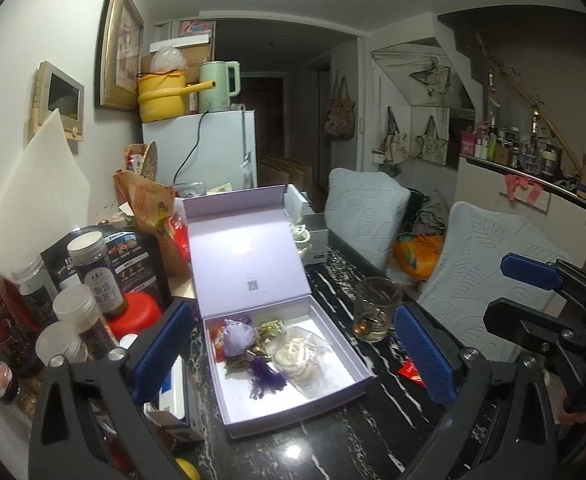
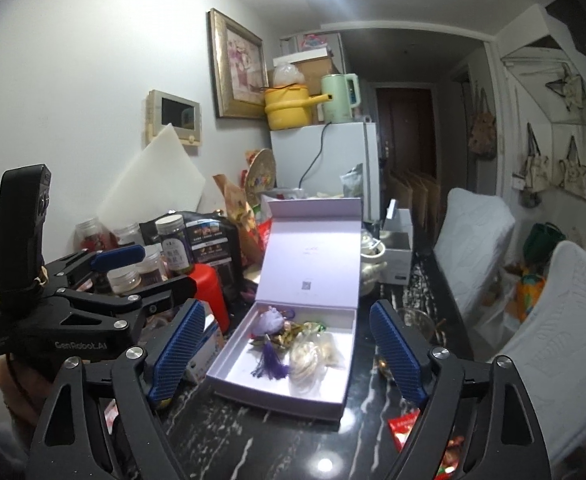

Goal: Organize soft objects
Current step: 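Open both tools and withdraw them from the box toward the table, then reach toward the red packet with the left tool while the right tool reaches the brown chocolate wrapper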

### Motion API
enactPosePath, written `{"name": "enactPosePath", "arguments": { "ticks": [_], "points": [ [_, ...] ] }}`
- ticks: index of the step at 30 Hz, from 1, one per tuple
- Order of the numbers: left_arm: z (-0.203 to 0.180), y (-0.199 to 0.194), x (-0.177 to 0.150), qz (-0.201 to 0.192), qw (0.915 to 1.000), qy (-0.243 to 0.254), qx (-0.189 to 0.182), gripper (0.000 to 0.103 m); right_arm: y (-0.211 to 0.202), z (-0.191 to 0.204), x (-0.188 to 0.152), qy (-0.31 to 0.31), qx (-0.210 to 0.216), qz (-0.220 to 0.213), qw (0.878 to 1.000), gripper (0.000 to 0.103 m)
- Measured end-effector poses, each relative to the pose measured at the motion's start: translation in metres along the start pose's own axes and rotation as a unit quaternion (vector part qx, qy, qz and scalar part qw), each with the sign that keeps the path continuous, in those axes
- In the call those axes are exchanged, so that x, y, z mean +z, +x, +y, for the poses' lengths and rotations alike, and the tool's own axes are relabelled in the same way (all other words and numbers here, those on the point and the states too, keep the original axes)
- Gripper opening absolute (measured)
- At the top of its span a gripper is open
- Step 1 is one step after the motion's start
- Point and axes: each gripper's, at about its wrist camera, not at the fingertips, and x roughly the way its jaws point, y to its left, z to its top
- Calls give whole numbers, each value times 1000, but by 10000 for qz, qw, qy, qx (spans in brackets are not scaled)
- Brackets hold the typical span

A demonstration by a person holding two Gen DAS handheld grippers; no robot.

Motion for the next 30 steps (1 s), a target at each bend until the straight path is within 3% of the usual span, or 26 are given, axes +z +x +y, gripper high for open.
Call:
{"name": "enactPosePath", "arguments": {
  "ticks": [8, 22, 30],
  "points": [
    [-21, -15, -13, -52, 9995, 109, -292, 102, -29, 4, -18, 37, -201, -60, 9998, 89],
    [-62, -1, -47, 377, 9933, 223, -1067, 102, -68, -12, -68, 396, -844, 34, 9956, 89],
    [-85, 12, -66, 667, 9857, 171, -1535, 102, -75, -32, -98, 758, -1060, 249, 9912, 89]
  ]
}}
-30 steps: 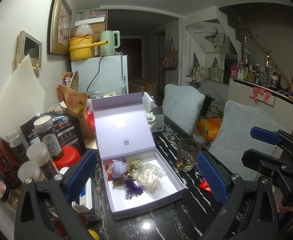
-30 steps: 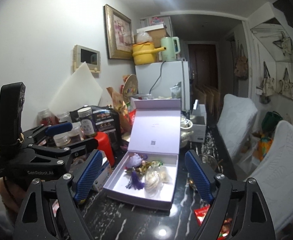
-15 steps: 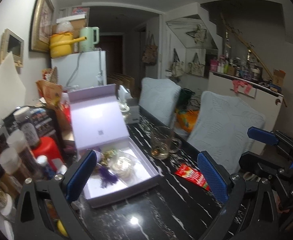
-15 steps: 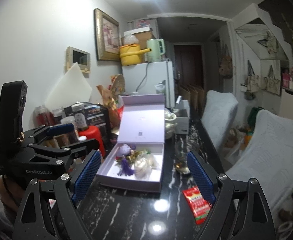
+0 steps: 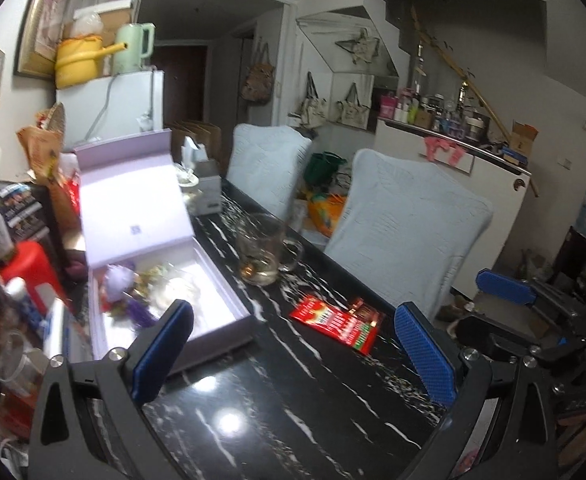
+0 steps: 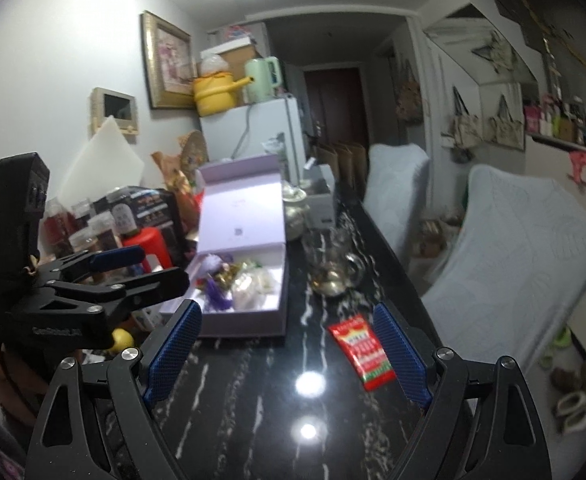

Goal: Organize soft objects
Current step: 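Reach toward the red packet with the left tool while the right tool reaches the brown chocolate wrapper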

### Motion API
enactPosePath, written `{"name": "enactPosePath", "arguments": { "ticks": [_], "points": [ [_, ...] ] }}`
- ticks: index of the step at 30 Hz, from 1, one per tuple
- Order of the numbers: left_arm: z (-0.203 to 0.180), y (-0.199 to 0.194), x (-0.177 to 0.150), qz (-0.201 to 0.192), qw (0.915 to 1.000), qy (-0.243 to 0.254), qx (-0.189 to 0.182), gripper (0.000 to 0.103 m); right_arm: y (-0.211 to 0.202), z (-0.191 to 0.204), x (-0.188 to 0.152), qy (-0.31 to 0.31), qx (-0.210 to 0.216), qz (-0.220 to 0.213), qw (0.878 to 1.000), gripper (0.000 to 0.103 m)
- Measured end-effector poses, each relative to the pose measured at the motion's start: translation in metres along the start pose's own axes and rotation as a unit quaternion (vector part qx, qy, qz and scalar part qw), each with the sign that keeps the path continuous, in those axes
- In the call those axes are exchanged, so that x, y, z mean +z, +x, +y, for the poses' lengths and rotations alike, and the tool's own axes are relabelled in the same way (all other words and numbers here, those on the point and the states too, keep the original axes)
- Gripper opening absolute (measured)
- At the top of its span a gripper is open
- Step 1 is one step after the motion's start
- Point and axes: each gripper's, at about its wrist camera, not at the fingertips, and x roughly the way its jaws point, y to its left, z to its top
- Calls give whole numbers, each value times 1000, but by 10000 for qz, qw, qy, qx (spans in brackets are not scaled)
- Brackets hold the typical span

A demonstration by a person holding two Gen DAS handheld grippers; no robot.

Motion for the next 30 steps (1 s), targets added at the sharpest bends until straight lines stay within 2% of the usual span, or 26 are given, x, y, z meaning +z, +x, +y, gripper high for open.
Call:
{"name": "enactPosePath", "arguments": {
  "ticks": [4, 15, 30],
  "points": [
    [-7, 14, -7, 170, 9997, -72, -176, 102, 3, -18, -10, 195, -70, 114, 9997, 89],
    [-25, 63, -18, 711, 9970, -209, -240, 102, 24, -62, -25, 407, -284, 426, 9979, 89],
    [-43, 150, -23, 1532, 9875, -292, -221, 102, 65, -131, -42, 773, -609, 974, 9904, 89]
  ]
}}
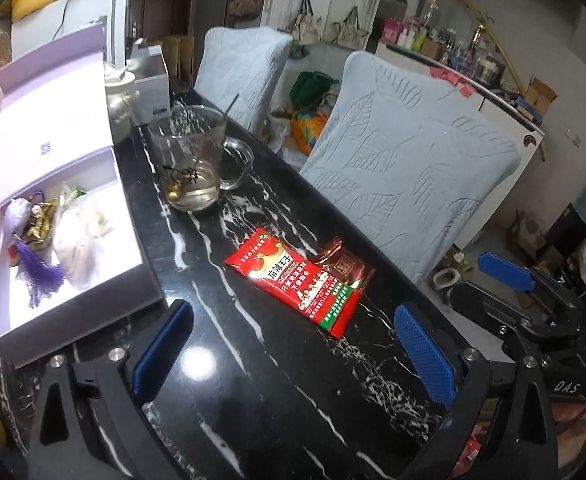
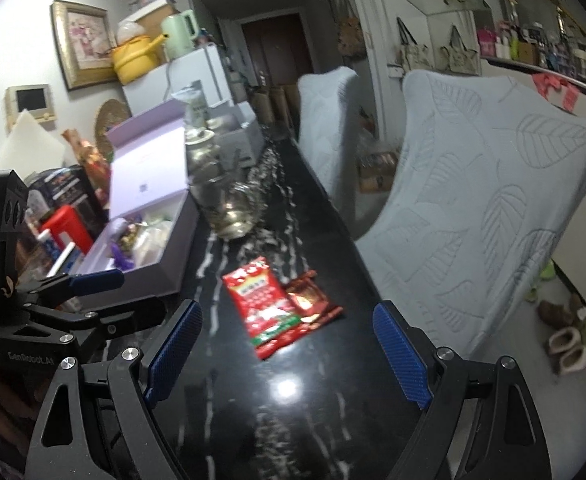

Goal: Organize soft objects
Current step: 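Reach toward the red packet with the left tool while the right tool reaches the brown chocolate wrapper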

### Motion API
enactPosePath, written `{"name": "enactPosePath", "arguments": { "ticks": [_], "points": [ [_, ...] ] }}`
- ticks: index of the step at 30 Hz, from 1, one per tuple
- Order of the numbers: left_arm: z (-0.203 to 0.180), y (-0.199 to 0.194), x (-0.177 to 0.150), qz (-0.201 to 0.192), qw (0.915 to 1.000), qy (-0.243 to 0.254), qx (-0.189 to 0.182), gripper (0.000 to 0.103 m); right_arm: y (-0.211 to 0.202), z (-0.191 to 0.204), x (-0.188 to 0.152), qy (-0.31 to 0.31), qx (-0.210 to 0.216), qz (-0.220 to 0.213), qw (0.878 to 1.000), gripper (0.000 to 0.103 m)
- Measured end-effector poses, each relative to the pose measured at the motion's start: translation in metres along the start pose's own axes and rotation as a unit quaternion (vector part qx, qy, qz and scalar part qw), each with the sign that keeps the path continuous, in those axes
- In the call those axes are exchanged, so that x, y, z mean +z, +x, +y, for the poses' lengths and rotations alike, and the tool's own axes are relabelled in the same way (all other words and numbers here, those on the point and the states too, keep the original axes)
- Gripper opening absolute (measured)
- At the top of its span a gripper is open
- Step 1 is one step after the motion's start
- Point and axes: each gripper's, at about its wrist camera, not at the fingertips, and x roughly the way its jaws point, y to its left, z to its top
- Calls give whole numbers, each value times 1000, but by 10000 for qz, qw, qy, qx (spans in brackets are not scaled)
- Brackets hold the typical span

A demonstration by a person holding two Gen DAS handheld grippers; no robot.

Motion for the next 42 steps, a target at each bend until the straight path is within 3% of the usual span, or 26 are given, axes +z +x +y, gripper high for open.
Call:
{"name": "enactPosePath", "arguments": {
  "ticks": [16, 29, 33, 38, 42],
  "points": [
    [22, 59, 11, 433, 9974, -240, 527, 102, 73, -35, 14, -21, -175, 686, 9975, 86],
    [37, 75, 13, 582, 9957, -247, 674, 102, 141, -28, 18, -550, -42, 1410, 9885, 69],
    [39, 80, 13, 649, 9956, -319, 602, 102, 153, -21, 14, -847, -101, 1595, 9835, 58],
    [36, 81, 15, 649, 9961, -391, 461, 102, 151, -16, 9, -1080, -50, 1566, 9817, 55],
    [32, 83, 18, 641, 9965, -427, 318, 102, 147, -5, 1, -1464, -206, 1557, 9767, 47]
  ]
}}
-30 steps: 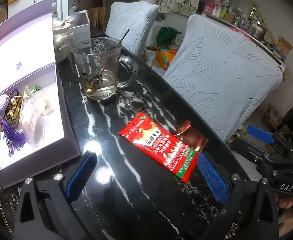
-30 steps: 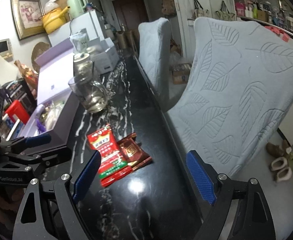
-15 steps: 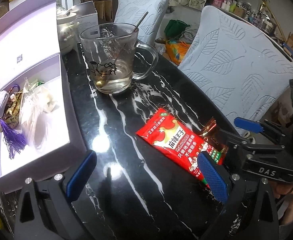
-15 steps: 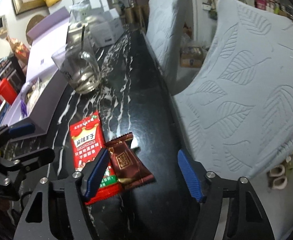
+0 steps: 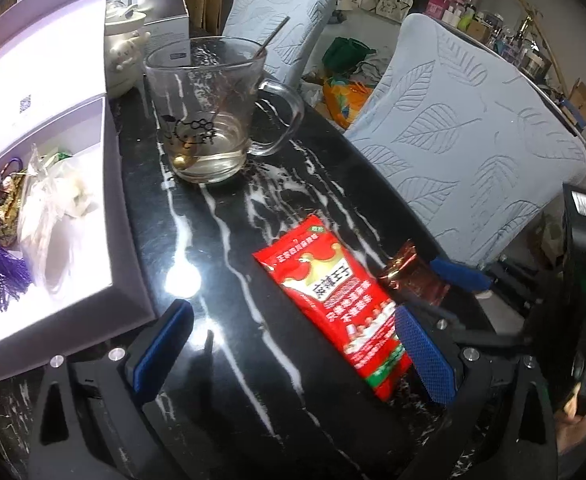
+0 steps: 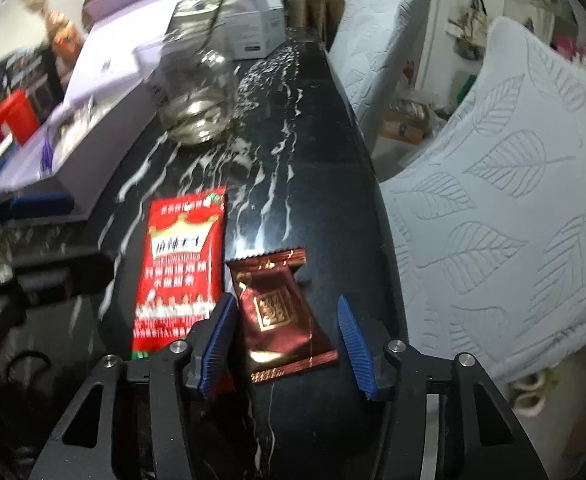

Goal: Organize soft objects
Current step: 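Reach toward the red packet with the left tool while the right tool reaches the brown chocolate wrapper, then grasp the red snack packet with the left tool while the right tool grasps the chocolate wrapper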

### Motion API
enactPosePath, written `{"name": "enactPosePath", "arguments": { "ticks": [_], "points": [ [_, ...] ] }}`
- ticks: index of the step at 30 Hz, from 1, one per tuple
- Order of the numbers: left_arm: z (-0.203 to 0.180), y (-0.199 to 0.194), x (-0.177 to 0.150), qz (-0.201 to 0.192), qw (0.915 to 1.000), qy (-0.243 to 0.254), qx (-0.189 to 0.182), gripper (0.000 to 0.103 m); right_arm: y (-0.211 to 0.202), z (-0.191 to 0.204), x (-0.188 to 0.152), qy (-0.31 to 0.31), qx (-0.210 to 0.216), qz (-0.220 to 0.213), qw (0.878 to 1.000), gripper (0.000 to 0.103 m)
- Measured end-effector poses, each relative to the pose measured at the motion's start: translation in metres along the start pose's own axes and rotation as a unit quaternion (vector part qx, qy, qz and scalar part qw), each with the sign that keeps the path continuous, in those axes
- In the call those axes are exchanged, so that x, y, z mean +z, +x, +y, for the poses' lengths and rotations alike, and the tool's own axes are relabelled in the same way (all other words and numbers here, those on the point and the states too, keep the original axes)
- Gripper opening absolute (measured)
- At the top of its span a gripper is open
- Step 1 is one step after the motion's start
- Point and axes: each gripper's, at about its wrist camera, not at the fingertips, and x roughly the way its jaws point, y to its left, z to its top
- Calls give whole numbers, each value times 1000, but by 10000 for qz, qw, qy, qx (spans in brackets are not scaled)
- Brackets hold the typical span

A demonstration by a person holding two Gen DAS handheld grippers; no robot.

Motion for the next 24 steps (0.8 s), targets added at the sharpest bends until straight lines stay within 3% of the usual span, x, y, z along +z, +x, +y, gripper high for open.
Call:
{"name": "enactPosePath", "arguments": {
  "ticks": [3, 5, 11, 15, 18, 24],
  "points": [
    [-4, 3, 2, 9, 10000, 29, 8, 102, -3, 4, -4, -31, 48, -69, 10000, 31],
    [-8, 5, 2, 30, 10000, 52, -4, 102, -5, 4, -7, -4, 72, -122, 9999, 28],
    [-18, 19, 3, 88, 9999, 47, 51, 102, -18, -16, -23, 715, 277, -226, 9968, 28],
    [-20, 33, 0, 231, 9996, -171, -9, 102, -31, -27, -37, 1026, 179, -258, 9942, 28],
    [-21, 43, -1, 246, 9987, -333, 293, 102, -38, -31, -43, 1167, 168, -299, 9926, 28],
    [-40, 54, 0, 198, 9975, 57, 683, 102, -50, -30, -47, 1247, 313, -367, 9910, 28]
  ]
}}
